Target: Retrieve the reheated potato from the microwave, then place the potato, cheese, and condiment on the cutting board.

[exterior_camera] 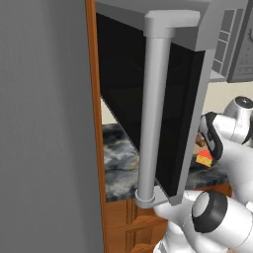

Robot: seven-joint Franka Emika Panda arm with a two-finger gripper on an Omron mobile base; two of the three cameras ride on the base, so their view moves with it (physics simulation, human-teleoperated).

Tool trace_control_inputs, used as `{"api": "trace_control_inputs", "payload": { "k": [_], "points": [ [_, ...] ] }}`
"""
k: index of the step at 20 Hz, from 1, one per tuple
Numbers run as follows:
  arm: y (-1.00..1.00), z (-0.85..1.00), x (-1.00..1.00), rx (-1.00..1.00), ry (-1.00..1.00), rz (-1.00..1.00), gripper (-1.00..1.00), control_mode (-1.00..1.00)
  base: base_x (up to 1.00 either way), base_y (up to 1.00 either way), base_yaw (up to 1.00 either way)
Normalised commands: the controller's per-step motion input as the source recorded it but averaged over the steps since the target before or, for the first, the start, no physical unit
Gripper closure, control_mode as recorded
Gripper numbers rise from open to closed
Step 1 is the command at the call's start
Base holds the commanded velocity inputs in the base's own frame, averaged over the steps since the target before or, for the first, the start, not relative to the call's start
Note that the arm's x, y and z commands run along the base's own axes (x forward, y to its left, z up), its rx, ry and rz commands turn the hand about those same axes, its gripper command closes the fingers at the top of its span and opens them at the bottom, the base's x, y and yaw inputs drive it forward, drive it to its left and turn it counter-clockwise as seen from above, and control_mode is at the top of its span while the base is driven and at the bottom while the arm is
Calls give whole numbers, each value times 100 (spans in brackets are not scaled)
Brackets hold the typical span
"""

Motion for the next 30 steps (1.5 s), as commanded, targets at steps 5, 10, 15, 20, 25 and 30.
{"api": "trace_control_inputs", "payload": {
  "k": [5, 10, 15, 20, 25, 30],
  "points": [
    [5, 0, 1, 9, 16, 0, -100, -100, 0, 0, 0],
    [-5, -11, 1, 3, 24, 0, -100, -100, 0, 0, 0],
    [-6, -27, 4, 3, 11, 0, -100, -100, 0, 0, 0],
    [-6, -34, 10, 13, 6, 0, -100, -100, 0, 0, 0],
    [-4, -33, 12, 9, 2, 0, -100, -100, 0, 0, 0],
    [-12, -15, 16, 0, 1, 2, -100, -100, 0, 0, 0]
  ]
}}
